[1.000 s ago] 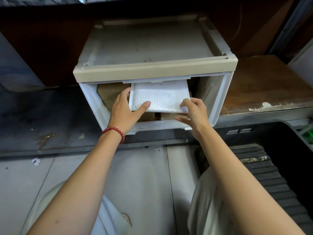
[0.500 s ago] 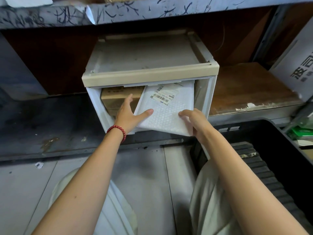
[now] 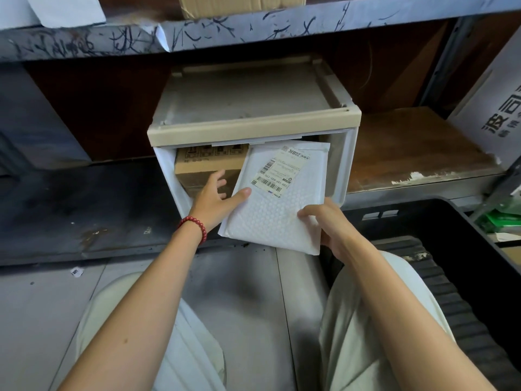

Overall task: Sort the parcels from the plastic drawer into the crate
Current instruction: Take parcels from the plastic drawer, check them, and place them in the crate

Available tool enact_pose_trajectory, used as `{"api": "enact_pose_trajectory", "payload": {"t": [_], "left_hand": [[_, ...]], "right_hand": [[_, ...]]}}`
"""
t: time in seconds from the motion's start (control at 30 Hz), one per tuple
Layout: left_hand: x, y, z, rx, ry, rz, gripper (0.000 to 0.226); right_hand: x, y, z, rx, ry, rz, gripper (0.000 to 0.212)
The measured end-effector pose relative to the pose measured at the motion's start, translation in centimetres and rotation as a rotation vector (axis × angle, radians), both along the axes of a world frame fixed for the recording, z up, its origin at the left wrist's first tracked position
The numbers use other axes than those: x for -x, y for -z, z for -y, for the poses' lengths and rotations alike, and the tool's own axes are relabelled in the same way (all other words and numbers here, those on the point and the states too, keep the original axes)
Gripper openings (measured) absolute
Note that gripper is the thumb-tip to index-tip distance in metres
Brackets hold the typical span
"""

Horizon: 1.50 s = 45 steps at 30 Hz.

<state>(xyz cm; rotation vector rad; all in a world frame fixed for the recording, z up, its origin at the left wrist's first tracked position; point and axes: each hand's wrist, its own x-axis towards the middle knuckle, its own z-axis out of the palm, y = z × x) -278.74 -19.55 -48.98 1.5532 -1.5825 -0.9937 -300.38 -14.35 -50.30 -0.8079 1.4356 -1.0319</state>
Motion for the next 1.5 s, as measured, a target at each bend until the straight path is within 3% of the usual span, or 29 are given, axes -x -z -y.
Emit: {"api": "enact_pose_trajectory", "payload": {"t": [0.63, 0.77, 0.9, 1.1, 1.2, 1.33, 1.5], "left_hand": [[-2.1, 1.0, -5.3, 0.065, -0.029, 0.026, 0.073], [-3.3, 1.1, -6.2, 0.004, -0.1, -0.116, 0.079], [-4.5, 1.1, -6.7, 0.01, -0.186, -0.231, 0.075], [-5.2, 0.2, -8.1, 0.134, -0.144, -0.218, 0.062], [-5.2, -1.1, -8.5, 0.186, -0.102, -0.241, 0.064], [-5.4, -2.7, -8.9, 0.265, -0.022, -0.27, 0.077], [-5.5, -4.0, -8.9, 0.331, 0.018, -0.263, 0.084]], "right_hand": [[-0.3, -0.2, -1.5, -0.036, -0.252, -0.123, 0.039], [-0.8, 0.2, -1.5, -0.005, -0.288, -0.119, 0.039], [-1.6, 0.7, -1.3, 0.102, -0.27, -0.133, 0.047], [-2.5, 0.9, -0.9, 0.322, -0.177, -0.18, 0.063], [-2.3, 0.3, -0.8, 0.393, -0.136, -0.101, 0.057], [-2.0, -0.9, -0.7, 0.464, -0.142, 0.016, 0.029], [-2.2, -2.0, -0.8, 0.515, -0.167, 0.031, 0.043]]}}
